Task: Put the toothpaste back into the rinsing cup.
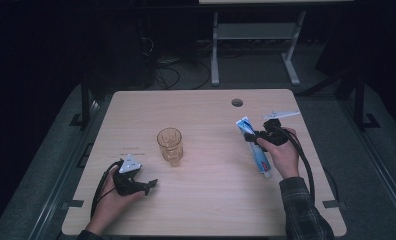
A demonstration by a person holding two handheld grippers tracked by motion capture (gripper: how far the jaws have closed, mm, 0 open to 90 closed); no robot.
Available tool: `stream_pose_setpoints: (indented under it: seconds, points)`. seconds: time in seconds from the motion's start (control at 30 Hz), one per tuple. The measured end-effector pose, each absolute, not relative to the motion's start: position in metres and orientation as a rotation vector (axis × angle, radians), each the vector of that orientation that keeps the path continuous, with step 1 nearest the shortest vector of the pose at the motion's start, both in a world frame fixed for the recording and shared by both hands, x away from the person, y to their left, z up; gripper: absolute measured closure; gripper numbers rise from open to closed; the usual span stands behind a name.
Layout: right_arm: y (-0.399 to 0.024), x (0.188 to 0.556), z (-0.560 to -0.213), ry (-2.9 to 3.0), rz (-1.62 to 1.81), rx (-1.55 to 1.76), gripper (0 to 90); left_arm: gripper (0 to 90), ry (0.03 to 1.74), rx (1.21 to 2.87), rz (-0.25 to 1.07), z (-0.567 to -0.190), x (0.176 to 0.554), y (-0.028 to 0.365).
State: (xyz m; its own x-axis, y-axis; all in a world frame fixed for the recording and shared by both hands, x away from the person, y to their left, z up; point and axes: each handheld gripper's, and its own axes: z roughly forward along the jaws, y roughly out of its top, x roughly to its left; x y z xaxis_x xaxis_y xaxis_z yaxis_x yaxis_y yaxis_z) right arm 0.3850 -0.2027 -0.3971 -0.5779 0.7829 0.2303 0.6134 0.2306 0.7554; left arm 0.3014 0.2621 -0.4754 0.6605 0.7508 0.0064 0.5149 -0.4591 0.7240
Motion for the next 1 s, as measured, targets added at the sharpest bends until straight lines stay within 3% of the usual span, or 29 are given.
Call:
stream_pose_setpoints:
  seconds: [0.6,1.0]
  points:
    - [-0.195,0.377,-0.378,2.233,1.501,1.226,72.6,13.3,0.972,2.164,0.427,-0.475,0.302,0.262]
    - [-0.169,0.380,-0.355,2.254,1.542,1.119,72.5,13.3,0.975,2.160,0.428,-0.476,0.301,0.262]
